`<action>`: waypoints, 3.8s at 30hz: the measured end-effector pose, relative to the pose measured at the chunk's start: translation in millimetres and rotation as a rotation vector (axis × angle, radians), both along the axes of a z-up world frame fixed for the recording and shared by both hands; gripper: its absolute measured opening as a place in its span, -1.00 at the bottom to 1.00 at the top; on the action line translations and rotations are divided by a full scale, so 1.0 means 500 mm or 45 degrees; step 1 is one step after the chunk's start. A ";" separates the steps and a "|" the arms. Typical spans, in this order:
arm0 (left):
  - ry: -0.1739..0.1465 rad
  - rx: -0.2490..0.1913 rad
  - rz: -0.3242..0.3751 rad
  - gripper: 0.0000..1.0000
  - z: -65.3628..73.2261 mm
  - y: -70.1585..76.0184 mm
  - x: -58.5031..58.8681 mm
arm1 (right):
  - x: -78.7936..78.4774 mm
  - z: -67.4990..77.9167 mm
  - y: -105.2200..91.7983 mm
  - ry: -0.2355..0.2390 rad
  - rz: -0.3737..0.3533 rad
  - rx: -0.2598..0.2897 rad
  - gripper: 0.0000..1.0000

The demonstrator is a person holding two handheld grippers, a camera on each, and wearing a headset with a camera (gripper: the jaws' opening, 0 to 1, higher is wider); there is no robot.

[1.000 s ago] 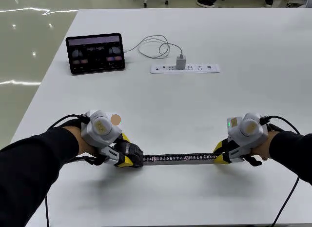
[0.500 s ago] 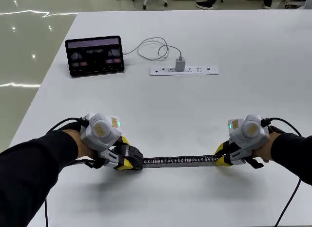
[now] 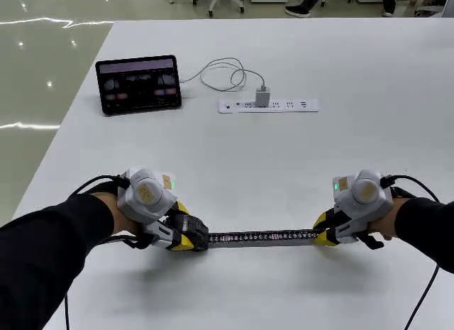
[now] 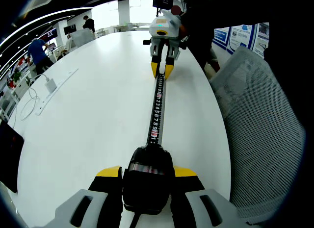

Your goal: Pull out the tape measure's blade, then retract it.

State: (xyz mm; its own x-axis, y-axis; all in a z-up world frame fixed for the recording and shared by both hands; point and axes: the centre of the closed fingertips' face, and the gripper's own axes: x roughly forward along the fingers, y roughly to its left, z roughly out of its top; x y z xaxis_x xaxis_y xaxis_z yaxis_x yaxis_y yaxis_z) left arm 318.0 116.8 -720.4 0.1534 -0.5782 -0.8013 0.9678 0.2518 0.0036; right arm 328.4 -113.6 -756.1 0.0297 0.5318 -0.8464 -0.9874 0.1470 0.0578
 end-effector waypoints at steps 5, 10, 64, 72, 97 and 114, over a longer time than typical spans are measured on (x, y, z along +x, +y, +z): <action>-0.003 -0.007 0.005 -0.33 -0.001 -0.001 0.001 | -0.002 -0.001 0.001 0.010 -0.009 0.009 -0.78; -0.011 -0.014 0.011 -0.33 0.000 -0.001 0.001 | -0.003 -0.001 0.001 0.014 -0.019 0.016 -0.77; -0.031 -0.180 0.664 0.64 0.049 0.103 0.045 | 0.000 0.050 -0.032 -0.170 -0.362 0.153 -0.39; -0.122 -0.245 0.745 0.76 0.072 0.134 0.046 | -0.020 0.058 -0.048 -0.183 -0.423 0.163 -0.30; -0.156 -0.330 0.883 1.00 0.074 0.185 -0.056 | -0.085 0.106 -0.099 -0.219 -0.637 0.259 0.14; -0.149 -0.385 0.942 1.00 0.085 0.192 -0.124 | -0.144 0.137 -0.162 -0.297 -0.767 0.269 0.45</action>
State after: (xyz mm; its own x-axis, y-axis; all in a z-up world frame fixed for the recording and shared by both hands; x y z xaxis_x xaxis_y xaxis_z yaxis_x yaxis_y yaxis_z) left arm 256.1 212.6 -677.7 0.6546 -0.4831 -0.5814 0.5474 0.8334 -0.0762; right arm 256.2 -194.5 -687.5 0.5417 0.5186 -0.6615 -0.7270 0.6841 -0.0589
